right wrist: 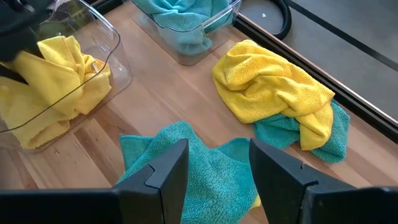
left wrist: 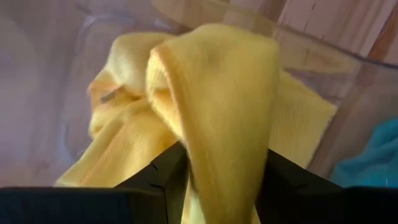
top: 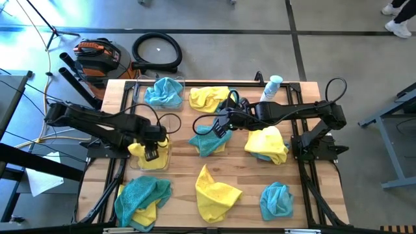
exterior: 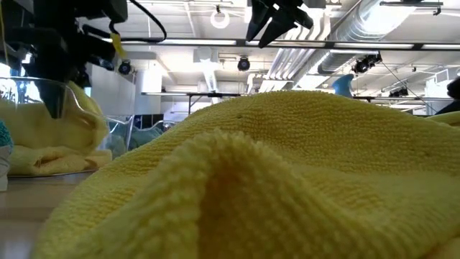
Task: Sort microfiber towel by color & place in baskets
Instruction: Put the yellow towel into the bottom transparent bin
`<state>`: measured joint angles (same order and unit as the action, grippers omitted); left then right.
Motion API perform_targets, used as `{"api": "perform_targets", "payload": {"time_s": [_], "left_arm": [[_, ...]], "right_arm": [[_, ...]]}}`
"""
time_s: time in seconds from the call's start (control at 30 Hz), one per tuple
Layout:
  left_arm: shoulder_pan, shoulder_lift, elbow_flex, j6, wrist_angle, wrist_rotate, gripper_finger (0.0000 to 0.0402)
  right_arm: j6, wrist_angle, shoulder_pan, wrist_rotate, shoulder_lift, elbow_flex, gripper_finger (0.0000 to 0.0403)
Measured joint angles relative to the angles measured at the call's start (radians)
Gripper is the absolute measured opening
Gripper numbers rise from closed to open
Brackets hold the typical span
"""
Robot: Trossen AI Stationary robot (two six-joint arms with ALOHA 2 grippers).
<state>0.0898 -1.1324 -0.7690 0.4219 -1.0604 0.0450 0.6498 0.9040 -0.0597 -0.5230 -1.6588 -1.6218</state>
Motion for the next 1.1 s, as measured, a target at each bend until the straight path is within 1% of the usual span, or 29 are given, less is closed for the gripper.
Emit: {"api": "perform_targets", "payload": {"time_s": [0.2, 0.33, 0.43, 0.53, 0.63, 0.77, 0.9, 1.0, 1.1], "left_arm": [[0.0, 0.0, -0.09, 0.0, -0.13, 0.021, 0.014], [0.0, 0.0, -0.124, -0.006, -0.126, 0.045, 0.014], [0.0, 0.0, -0.127, -0.006, -0.088, 0.082, 0.0139], [0.0, -0.019, -0.125, -0.019, -0.089, 0.12, 0.0135], [0.0, -0.036, -0.08, -0.024, -0.059, 0.15, 0.0129], [-0.005, -0.064, 0.033, -0.02, 0.073, 0.12, 0.0121], [-0.005, -0.099, 0.131, 0.013, 0.188, 0.121, 0.0117], [-0.005, -0.125, 0.166, 0.019, 0.231, 0.122, 0.0117], [-0.005, -0.143, 0.169, 0.018, 0.231, 0.122, 0.0117]], "right_arm": [[-0.001, 0.027, 0.0, 0.0, 0.0, 0.0, 0.0165], [0.001, 0.043, 0.0, 0.0, 0.0, 0.0, 0.0165], [0.003, 0.042, 0.0, 0.001, 0.0, 0.0, 0.0165], [0.004, 0.042, 0.0, 0.001, 0.0, 0.0, 0.0165], [0.005, 0.042, -0.001, 0.001, 0.0, 0.0, 0.0165], [0.005, 0.042, -0.011, 0.002, 0.0, 0.0, 0.0165], [0.005, 0.043, -0.027, 0.002, 0.001, 0.0, 0.0165], [0.005, 0.043, -0.036, -0.002, 0.001, 0.0, 0.0165], [0.005, 0.043, -0.042, -0.023, 0.001, 0.0, 0.0165]]}}
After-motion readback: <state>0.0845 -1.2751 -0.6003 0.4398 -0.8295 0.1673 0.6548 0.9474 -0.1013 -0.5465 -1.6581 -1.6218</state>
